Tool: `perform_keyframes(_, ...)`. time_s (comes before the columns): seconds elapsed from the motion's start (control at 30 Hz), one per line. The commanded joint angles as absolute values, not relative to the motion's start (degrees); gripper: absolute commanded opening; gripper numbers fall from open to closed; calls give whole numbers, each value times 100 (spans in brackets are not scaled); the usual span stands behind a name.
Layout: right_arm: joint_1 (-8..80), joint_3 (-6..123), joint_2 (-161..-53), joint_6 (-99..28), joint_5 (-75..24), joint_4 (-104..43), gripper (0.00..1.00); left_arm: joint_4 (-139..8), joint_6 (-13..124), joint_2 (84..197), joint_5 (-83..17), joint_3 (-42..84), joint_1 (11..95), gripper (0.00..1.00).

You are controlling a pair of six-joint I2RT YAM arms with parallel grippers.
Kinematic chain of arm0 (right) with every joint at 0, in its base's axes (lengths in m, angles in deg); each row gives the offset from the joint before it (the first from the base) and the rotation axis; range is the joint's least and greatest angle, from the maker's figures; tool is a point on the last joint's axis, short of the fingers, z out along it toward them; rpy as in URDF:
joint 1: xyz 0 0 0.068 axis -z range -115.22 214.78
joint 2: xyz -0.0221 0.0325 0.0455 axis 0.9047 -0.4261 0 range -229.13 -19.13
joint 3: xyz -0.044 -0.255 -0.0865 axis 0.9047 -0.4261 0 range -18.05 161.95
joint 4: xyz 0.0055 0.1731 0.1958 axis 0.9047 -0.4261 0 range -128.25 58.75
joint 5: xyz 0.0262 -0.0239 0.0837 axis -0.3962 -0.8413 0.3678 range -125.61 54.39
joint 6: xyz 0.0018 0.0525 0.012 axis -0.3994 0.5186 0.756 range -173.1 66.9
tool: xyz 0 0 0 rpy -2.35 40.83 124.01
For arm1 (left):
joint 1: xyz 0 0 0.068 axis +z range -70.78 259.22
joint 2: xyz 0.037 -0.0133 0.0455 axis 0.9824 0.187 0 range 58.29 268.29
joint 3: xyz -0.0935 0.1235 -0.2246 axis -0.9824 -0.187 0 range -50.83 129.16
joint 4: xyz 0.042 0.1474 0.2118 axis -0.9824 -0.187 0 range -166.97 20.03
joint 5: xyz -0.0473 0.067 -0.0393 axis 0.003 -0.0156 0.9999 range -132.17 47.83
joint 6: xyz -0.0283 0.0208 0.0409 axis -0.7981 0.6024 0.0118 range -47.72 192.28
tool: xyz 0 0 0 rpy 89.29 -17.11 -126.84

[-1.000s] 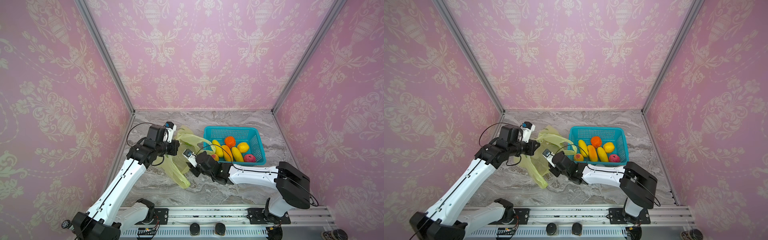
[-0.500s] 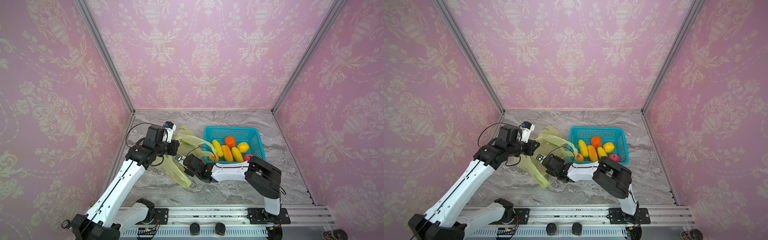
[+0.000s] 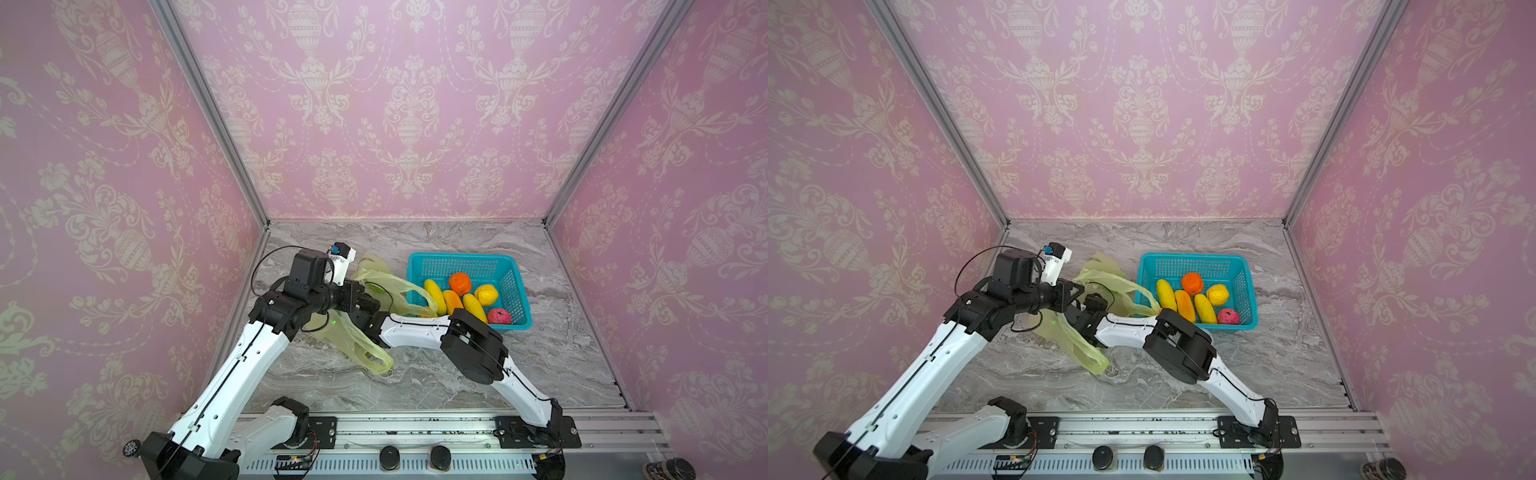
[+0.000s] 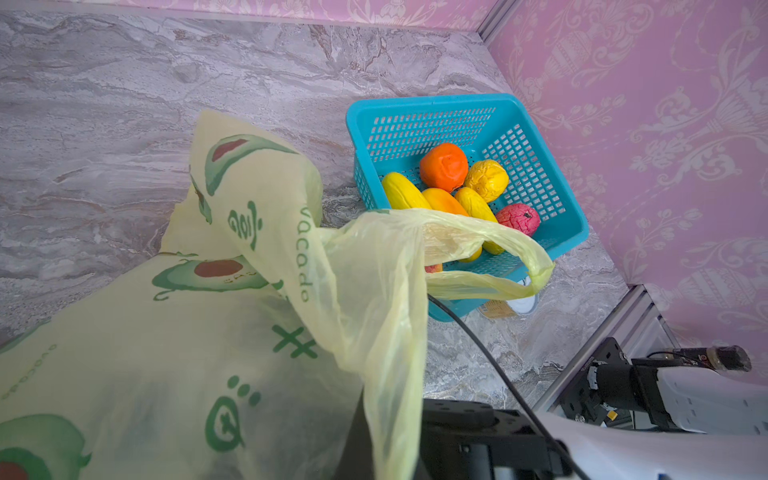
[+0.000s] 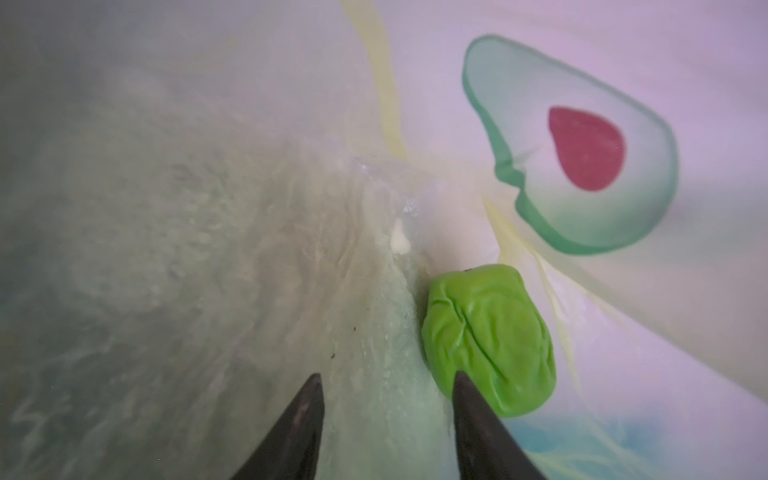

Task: Untie the knot of the plastic bag and take out the fruit
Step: 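Lower the right gripper and close on the green fruit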

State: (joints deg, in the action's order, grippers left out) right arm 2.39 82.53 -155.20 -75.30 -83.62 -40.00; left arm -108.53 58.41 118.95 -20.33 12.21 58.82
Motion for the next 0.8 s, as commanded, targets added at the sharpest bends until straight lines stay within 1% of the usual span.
perform_keyframes(0.0,253,8628,-15717,-7870,-9089,-4318,62,-10831,5832,11805,-1881,1199,5909,0)
perform_keyframes(0.13,371,8984,-15977,-7949,-9331,-4606,72,-10818,5830,11781,-1814,1200,5910,0)
perform_keyframes(0.4,671,9596,-16366,-7962,-9432,-5196,88,-10692,5795,11618,-1530,1168,5907,0)
perform_keyframes(0.53,819,9816,-16515,-7854,-9389,-5495,88,-10619,5778,11517,-1383,1148,5910,0)
perform_keyframes(0.6,880,9927,-16601,-7765,-9373,-5673,87,-10574,5769,11460,-1330,1131,5906,0)
perform_keyframes(0.77,967,10039,-16737,-7486,-9287,-6032,81,-10647,5795,11452,-1552,1148,5909,0)
